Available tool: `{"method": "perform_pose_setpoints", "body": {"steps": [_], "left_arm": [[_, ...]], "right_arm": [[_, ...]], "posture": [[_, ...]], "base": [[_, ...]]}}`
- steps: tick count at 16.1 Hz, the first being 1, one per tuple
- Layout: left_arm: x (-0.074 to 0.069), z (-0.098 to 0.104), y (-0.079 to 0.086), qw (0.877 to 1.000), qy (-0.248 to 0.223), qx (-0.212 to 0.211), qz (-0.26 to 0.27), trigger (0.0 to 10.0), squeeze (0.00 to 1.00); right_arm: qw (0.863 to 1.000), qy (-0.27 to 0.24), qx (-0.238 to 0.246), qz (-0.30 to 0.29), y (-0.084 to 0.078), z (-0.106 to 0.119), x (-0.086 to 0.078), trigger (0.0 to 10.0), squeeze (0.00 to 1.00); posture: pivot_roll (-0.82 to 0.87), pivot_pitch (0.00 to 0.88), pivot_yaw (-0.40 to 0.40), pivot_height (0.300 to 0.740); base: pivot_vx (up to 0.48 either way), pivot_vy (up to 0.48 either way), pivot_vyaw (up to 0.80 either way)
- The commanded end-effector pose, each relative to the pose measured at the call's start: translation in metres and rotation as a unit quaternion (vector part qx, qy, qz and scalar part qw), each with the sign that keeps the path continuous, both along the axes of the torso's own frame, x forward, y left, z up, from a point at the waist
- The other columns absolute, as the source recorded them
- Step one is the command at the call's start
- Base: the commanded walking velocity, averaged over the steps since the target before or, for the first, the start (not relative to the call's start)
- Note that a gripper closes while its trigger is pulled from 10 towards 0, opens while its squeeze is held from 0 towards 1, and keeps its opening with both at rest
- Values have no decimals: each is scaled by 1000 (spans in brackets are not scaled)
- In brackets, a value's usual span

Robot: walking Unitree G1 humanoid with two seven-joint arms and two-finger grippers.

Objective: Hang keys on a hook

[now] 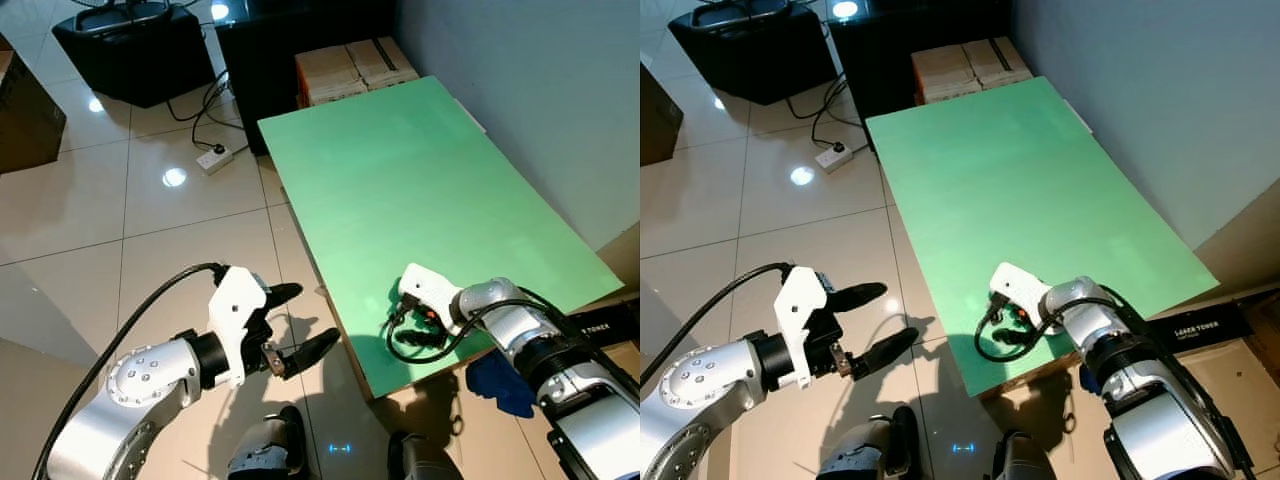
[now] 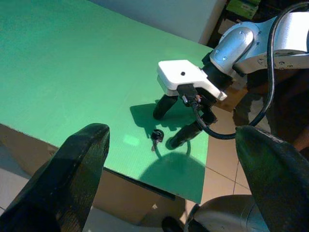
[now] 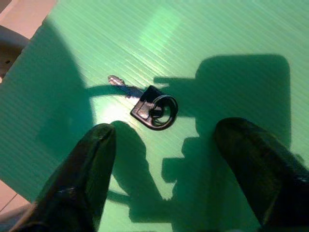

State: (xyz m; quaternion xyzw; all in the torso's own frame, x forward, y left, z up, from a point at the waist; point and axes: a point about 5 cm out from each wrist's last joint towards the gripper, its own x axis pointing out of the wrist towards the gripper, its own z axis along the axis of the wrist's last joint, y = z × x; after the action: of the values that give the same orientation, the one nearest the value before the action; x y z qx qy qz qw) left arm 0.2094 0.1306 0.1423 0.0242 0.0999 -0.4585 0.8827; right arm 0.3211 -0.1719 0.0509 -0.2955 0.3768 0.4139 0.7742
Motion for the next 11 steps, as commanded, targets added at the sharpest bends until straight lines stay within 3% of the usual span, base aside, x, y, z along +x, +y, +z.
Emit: {"method": "perform_pose_setpoints", "body": {"steps": [1,11], "left_arm": [[-2,4,-1,1000,-2,0,-12,10000,0],[-5,2,1,1000,1,2,-11,10000,0]], "right_arm": [[1000,0,-1,-2,0,1,2,0,0],[999,-18,15,-27,6,-4,3,0,0]], "posture": [[35,228,79,740],[39,241,77,740]], "base": [[0,0,0],[0,0,0]]}}
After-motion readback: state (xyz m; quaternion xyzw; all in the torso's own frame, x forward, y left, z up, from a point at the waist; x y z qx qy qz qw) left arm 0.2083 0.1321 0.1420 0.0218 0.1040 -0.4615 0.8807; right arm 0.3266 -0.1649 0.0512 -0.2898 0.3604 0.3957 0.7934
